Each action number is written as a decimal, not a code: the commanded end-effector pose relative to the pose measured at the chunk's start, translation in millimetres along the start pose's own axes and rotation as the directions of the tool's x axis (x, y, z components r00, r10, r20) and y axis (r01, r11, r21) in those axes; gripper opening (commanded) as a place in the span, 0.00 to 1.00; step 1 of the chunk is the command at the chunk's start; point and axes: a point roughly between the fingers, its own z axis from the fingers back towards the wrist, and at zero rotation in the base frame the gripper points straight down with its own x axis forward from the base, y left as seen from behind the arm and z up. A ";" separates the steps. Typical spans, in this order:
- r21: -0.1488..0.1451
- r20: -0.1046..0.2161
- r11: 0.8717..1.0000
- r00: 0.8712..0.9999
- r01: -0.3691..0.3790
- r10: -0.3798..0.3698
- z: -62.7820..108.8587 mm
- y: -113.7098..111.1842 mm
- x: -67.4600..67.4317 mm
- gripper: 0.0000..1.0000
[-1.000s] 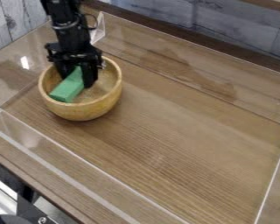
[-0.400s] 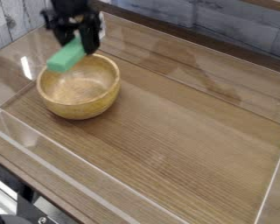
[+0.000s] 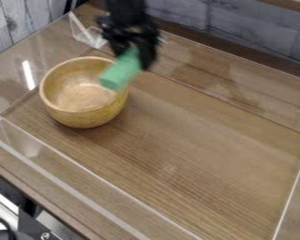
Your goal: Move green object from inside the wooden bowl to the table next to it
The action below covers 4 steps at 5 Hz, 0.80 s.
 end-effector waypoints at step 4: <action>0.065 0.028 0.998 1.000 -0.007 0.005 -44.4 -59.4 -5.0 0.00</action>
